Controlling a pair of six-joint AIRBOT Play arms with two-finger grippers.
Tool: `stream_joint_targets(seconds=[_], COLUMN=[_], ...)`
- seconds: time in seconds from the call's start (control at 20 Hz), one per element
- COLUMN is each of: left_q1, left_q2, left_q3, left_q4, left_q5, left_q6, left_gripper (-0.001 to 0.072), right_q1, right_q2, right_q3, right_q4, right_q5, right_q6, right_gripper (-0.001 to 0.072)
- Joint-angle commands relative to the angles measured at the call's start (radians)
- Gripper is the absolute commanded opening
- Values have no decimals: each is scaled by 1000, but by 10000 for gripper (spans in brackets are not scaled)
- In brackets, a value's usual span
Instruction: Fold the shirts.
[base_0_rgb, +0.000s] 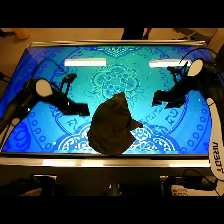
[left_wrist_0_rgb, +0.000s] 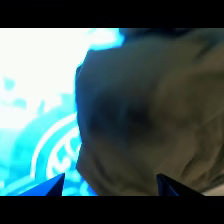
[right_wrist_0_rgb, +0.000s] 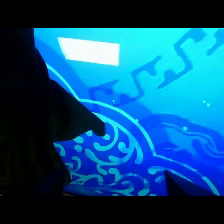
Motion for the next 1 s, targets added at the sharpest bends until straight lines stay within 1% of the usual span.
stream_joint_targets(seconds=[0.0,0.1,0.25,0.4,0.55,0.6,0.65,0.75,0.8,0.85,0.95], left_q1=[-44,-103,-167,-207,-215,-215,-214,-214,-214,-214,-214], left_q2=[149,160,132,80,29,22,18,18,20,26,44], left_q3=[-339,-493,-610,-620,-620,-620,-620,-620,-619,-619,-620], left_q4=[-103,-188,-305,-336,-385,-386,-386,-386,-386,-386,-380], left_q5=[96,223,374,476,536,552,574,600,599,595,595], left_q6=[-33,-59,-66,-84,-84,-87,-101,-117,-109,-93,-79], left_gripper=[720,720,720,720,711,601,448,228,86,29,28], right_q1=[1,1,1,1,2,2,2,2,2,2,2], right_q2=[-97,-131,-160,-166,-167,-167,-167,-172,-177,-182,-206], right_q3=[-1,-1,-1,-44,-132,-154,-174,-204,-220,-237,-253], right_q4=[93,97,129,143,183,205,229,251,252,253,275], right_q5=[7,15,14,-13,-56,-81,-102,-137,-154,-167,-163], right_q6=[-43,-43,-59,-74,-114,-129,-145,-160,-159,-160,-167], right_gripper=[669,669,672,684,690,690,690,690,690,690,688])
